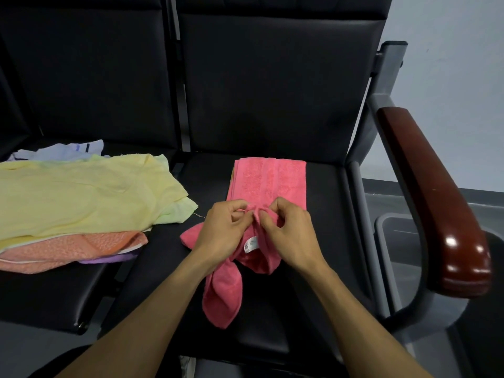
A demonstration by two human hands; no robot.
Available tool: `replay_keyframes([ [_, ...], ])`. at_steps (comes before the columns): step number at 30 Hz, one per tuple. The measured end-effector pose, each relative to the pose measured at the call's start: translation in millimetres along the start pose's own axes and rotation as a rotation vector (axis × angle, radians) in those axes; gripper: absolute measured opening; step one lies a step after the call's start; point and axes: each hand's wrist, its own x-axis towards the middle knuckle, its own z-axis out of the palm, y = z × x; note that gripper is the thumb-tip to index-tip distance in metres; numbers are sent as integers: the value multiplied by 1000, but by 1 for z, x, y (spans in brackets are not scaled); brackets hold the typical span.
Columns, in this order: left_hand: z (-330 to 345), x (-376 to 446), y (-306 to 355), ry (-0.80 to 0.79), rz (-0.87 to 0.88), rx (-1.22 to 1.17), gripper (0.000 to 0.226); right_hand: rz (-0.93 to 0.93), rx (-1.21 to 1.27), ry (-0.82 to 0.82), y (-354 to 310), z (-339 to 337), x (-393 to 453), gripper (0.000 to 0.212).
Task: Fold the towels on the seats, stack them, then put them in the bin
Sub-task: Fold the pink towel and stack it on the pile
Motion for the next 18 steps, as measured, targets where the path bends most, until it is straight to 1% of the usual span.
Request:
replay_keyframes([
  [3,1,-1,0,-40,34,-21,22,-5,-11,10,-1,-1,-1,30],
  [6,2,-4,4,-79,54,-28,37,-17,-7,22,-1,0,0,34],
  [7,2,-4,5,-76,52,-38,36,-25,-3,15,-1,0,0,34],
  [10,-1,-2,3,-72,44,5,14,-51,-65,-37,5,-3,1,30],
  [11,-3,-3,1,-72,43,34,7,-58,-121,-74,8,-5,1,30],
  [13,-9,-2,-3,-26,23,112,11,-57,-309,-180,15,-11,1,31],
  [15,-20,0,-8,39,1,199,13,-11,-502,-293,24,-17,-2,36],
  [17,-32,1,-14,90,-20,260,14,41,-622,-357,33,-25,-5,36],
  [18,-38,0,-17,107,-30,284,14,52,-656,-367,35,-28,-7,33],
])
